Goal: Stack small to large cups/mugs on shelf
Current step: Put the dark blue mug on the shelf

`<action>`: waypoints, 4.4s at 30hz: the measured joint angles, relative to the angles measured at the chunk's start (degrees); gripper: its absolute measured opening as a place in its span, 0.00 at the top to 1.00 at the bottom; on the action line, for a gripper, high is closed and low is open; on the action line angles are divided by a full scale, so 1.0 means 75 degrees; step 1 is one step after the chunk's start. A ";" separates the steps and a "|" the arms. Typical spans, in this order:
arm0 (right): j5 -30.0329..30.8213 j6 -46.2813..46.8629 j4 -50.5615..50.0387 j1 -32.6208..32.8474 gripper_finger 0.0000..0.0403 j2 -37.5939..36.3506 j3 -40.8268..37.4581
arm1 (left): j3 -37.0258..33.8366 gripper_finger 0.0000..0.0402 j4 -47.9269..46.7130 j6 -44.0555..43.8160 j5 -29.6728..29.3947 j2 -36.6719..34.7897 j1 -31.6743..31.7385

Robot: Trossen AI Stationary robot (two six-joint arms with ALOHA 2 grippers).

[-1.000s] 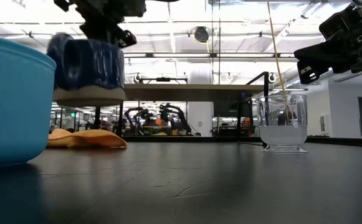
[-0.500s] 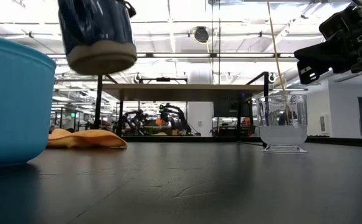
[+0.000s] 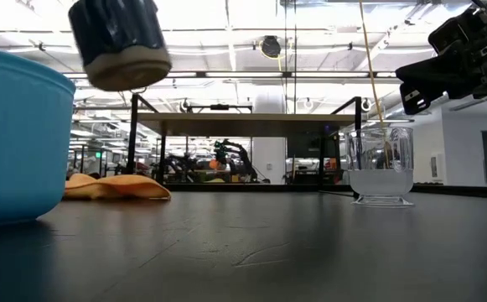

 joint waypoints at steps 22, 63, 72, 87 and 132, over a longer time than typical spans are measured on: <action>0.0000 -0.0085 0.0003 0.0000 1.00 0.0001 0.0000 | -0.1433 0.98 -0.0315 -0.1176 0.0175 -0.1858 0.0356; 0.0000 -0.0058 0.0001 0.0000 1.00 0.0002 0.0000 | -0.2287 0.98 0.2413 -0.0472 -0.0610 -0.2378 0.1374; 0.0001 -0.0065 0.0000 0.0000 1.00 0.0001 0.0000 | -0.2285 0.98 0.2919 -0.0419 -0.0396 -0.2378 0.1675; 0.0000 -0.0061 0.0000 0.0000 1.00 0.0003 0.0000 | -0.2285 0.98 0.2992 -0.0559 -0.0387 -0.2378 0.1693; 0.0003 -0.0256 0.0050 0.0000 1.00 0.0001 0.0000 | 0.0188 0.98 0.4327 0.0436 0.0170 -0.0036 0.3299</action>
